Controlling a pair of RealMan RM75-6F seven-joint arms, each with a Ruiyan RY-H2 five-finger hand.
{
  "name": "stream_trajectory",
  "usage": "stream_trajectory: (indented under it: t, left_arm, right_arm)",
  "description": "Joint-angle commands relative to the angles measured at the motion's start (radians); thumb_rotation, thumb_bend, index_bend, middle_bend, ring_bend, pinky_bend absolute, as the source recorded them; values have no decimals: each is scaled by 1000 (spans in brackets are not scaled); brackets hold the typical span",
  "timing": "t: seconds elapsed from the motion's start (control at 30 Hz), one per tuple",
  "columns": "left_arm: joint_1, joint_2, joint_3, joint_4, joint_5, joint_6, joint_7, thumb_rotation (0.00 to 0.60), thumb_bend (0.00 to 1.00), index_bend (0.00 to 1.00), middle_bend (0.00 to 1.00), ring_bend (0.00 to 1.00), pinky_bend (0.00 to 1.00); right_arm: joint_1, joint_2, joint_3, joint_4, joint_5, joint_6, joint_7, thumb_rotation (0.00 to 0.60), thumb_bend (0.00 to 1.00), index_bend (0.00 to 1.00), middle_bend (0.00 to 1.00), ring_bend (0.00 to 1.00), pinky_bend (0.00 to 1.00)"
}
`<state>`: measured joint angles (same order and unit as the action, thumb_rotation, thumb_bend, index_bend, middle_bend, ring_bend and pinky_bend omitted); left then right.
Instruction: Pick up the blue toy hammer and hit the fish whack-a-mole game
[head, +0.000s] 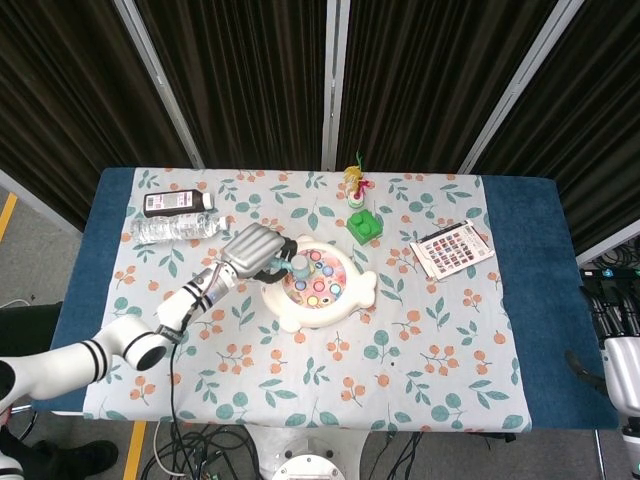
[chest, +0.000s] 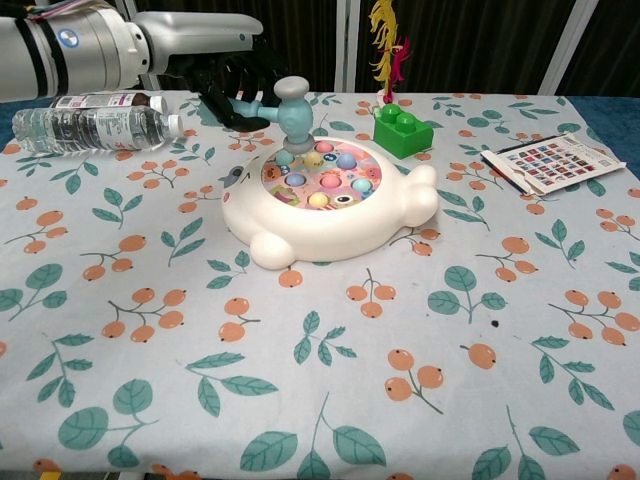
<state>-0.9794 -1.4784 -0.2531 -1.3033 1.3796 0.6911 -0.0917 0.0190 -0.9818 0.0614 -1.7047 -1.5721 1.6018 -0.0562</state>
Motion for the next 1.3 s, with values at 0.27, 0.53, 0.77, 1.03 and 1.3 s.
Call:
stream_trajectory:
  t: [0.27, 0.53, 0.77, 1.03, 1.3]
  left_arm:
    - [-45, -55, 2, 89, -153, -46, 146, 600, 610, 667, 660, 520, 568]
    - [-61, -54, 13, 77, -209, -63, 194, 600, 611, 668, 660, 520, 567]
    - [-56, 14, 0, -1, -239, -62, 173, 600, 611, 668, 660, 520, 568]
    - [-74, -15, 32, 36, -265, -82, 203, 600, 611, 668, 660, 520, 568]
    - [-78, -13, 38, 34, -286, -77, 212, 600, 611, 668, 660, 520, 569]
  right_arm:
    - [-3, 1, 3, 17, 7, -3, 22, 600, 132, 42, 167, 0, 0]
    - [-4, -1, 4, 22, 9, -3, 28, 600, 132, 42, 167, 0, 0]
    - [-8, -2, 5, 27, 7, 3, 34, 600, 132, 42, 167, 0, 0]
    - [-8, -5, 4, 33, 7, 0, 40, 600, 132, 42, 167, 0, 0]
    - [-17, -4, 8, 33, 8, 18, 40, 600, 133, 42, 167, 0, 0]
